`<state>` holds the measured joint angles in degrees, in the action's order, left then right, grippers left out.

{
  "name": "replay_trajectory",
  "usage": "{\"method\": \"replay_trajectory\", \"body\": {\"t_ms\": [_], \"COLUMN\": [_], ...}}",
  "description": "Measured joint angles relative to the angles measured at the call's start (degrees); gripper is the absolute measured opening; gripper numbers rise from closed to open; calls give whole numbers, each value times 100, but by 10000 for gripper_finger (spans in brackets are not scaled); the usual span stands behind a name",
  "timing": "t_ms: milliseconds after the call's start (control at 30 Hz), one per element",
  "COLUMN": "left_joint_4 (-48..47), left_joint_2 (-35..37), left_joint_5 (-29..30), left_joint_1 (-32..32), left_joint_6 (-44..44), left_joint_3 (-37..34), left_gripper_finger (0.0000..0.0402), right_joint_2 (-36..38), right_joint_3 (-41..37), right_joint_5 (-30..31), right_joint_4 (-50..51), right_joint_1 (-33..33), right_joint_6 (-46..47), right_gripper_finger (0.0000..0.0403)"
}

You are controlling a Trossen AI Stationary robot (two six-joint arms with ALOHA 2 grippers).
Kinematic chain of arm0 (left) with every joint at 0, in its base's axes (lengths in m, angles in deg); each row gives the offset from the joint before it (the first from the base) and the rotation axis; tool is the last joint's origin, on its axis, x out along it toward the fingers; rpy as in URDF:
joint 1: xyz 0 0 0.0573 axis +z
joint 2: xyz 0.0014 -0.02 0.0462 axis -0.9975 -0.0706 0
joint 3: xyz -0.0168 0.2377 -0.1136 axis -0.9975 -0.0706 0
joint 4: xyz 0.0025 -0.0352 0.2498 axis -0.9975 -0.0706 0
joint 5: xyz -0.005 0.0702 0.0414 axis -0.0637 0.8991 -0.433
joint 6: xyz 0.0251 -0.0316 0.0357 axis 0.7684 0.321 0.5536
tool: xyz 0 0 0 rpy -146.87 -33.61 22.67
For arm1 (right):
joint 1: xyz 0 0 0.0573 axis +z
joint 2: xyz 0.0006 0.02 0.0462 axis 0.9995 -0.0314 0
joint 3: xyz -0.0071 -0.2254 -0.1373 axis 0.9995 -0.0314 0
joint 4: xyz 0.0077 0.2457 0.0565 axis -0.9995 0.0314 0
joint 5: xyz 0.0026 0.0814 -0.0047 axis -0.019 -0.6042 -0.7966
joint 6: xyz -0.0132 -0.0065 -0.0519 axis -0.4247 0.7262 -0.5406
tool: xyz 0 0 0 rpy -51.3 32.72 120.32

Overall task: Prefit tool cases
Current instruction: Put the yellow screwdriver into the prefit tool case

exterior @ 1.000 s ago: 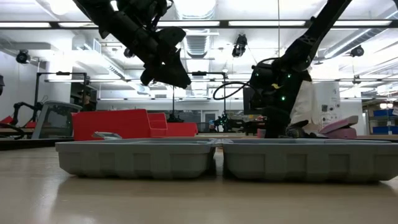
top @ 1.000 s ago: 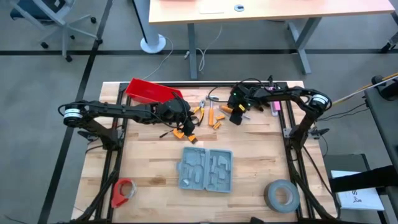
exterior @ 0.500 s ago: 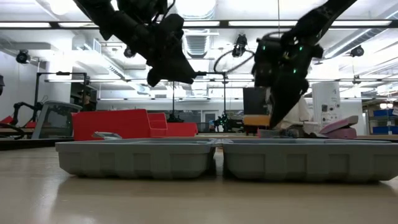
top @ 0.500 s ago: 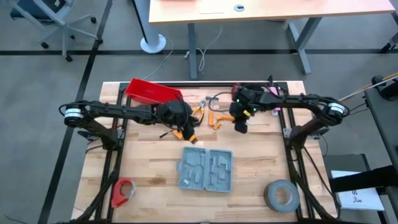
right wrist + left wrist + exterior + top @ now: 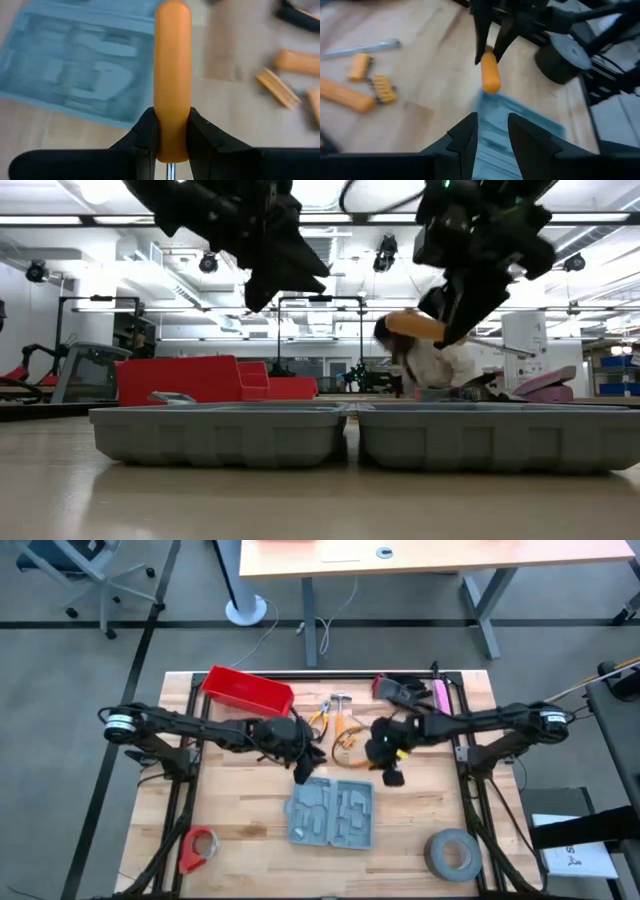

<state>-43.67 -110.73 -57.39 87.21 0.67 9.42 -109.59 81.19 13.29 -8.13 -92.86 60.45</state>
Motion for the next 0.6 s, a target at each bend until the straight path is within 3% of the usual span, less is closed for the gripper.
{"method": "replay_trajectory", "body": {"t_ms": [300,433,600], "left_joint_4": [184,476,866], "left_joint_2": [-35,-103,-372], "left_joint_5": [22,20,28], "left_joint_1": [-730,-1023,-1208], "left_joint_6": [-869,-1372,-2043], "left_joint_3": [-4,-4,2], "left_gripper_finger": [114,114,114], "right_joint_2": [-103,-125,-311], "right_joint_3": [0,82,353], "right_joint_5": [746,1140,1200], "right_joint_4": [-333,-342,-325], "right_joint_1": [1177,1467,1687], "right_joint_6": [6,-167,-845], "right_gripper_finger": [55,55,55]}}
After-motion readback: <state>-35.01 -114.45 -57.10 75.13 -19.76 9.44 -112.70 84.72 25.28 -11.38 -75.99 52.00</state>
